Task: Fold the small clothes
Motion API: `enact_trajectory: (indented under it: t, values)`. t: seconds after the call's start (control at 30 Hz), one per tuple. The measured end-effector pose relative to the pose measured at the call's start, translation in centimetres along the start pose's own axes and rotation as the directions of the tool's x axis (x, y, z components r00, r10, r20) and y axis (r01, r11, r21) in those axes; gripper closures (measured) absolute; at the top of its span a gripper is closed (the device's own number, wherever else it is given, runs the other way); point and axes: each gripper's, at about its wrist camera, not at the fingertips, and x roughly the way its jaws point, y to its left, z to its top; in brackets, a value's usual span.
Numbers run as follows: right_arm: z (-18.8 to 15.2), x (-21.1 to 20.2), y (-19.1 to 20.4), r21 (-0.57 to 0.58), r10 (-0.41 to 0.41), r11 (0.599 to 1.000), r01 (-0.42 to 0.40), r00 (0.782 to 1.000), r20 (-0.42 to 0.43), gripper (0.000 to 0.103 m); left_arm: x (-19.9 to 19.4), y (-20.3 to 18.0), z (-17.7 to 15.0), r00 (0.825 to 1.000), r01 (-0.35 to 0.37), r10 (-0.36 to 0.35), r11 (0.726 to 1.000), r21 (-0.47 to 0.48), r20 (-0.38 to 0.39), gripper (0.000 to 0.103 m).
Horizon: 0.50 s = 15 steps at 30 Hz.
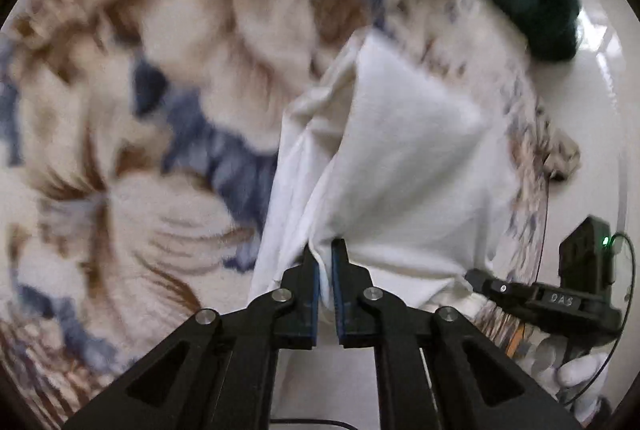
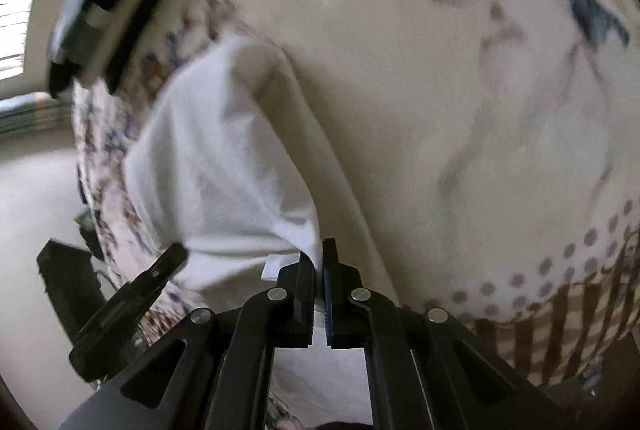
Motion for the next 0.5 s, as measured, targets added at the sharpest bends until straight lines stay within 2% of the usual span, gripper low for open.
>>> enact_trajectory:
  t: [0.03, 0.07, 0.1, 0.13, 0.17, 0.27, 0.3, 0.33, 0.37, 0.4, 0.43, 0.5]
  values:
    - [0.2, 0.7, -0.2, -0.001, -0.020, 1.000, 0.019, 0.999, -0.028, 0.099, 0.0, 0.3, 0.2, 1.000, 0.015, -0.016, 1.000, -0.018, -0.008, 0.095]
    - [0.4, 1.0, -0.3, -0.007, -0.030, 1.000, 0.030, 0.999, -0.038, 0.093, -0.3, 0.2, 0.3, 0.999, 0.029, -0.030, 0.999, -0.022, -0.011, 0.094]
    - [0.5, 0.8, -0.3, -0.015, -0.049, 0.999, 0.048, 0.998, -0.036, 0.078, -1.0, 0.0, 0.5, 0.999, 0.038, -0.038, 0.999, -0.016, -0.011, 0.088]
    - [0.6, 0.3, -0.1, -0.027, -0.075, 0.997, 0.075, 0.997, -0.020, 0.070, -2.3, -0.5, 0.7, 1.000, 0.019, -0.019, 1.000, -0.002, 0.011, 0.082]
    - [0.6, -0.8, 0.2, -0.043, -0.107, 0.993, 0.108, 0.994, 0.018, 0.063, -3.3, -0.8, 0.7, 0.999, 0.006, -0.006, 1.000, 0.011, 0.038, 0.081]
    - [0.6, -4.1, 1.5, -0.069, -0.133, 0.987, 0.144, 0.981, 0.144, 0.062, -6.4, -2.6, 1.6, 0.989, -0.021, 0.010, 0.997, 0.071, 0.147, 0.079]
    - [0.7, -5.1, 2.3, -0.085, -0.126, 0.986, 0.144, 0.973, 0.192, 0.062, -6.9, -3.5, 2.4, 0.982, -0.016, -0.005, 0.994, 0.106, 0.189, 0.075]
    - [1.0, -6.0, 3.4, -0.115, -0.096, 0.985, 0.126, 0.967, 0.236, 0.062, -6.8, -3.9, 3.2, 0.977, -0.021, -0.007, 0.991, 0.131, 0.213, 0.062]
    - [1.3, -6.3, 4.3, -0.150, -0.061, 0.983, 0.103, 0.963, 0.262, 0.063, -6.3, -4.3, 4.3, 0.973, -0.034, -0.003, 0.988, 0.153, 0.233, 0.056]
    - [2.0, -6.2, 5.6, -0.200, -0.010, 0.978, 0.067, 0.962, 0.274, 0.063, -5.7, -4.6, 5.2, 0.969, -0.037, -0.005, 0.985, 0.166, 0.247, 0.049]
    - [2.6, -5.7, 6.4, -0.224, 0.015, 0.973, 0.047, 0.963, 0.269, 0.063, -4.7, -4.6, 6.3, 0.967, -0.046, 0.001, 0.984, 0.172, 0.254, 0.049]
    - [4.3, -4.0, 7.8, -0.240, 0.047, 0.971, 0.018, 0.965, 0.259, 0.063, -2.1, -4.1, 8.4, 0.970, -0.103, 0.061, 0.980, 0.171, 0.236, 0.049]
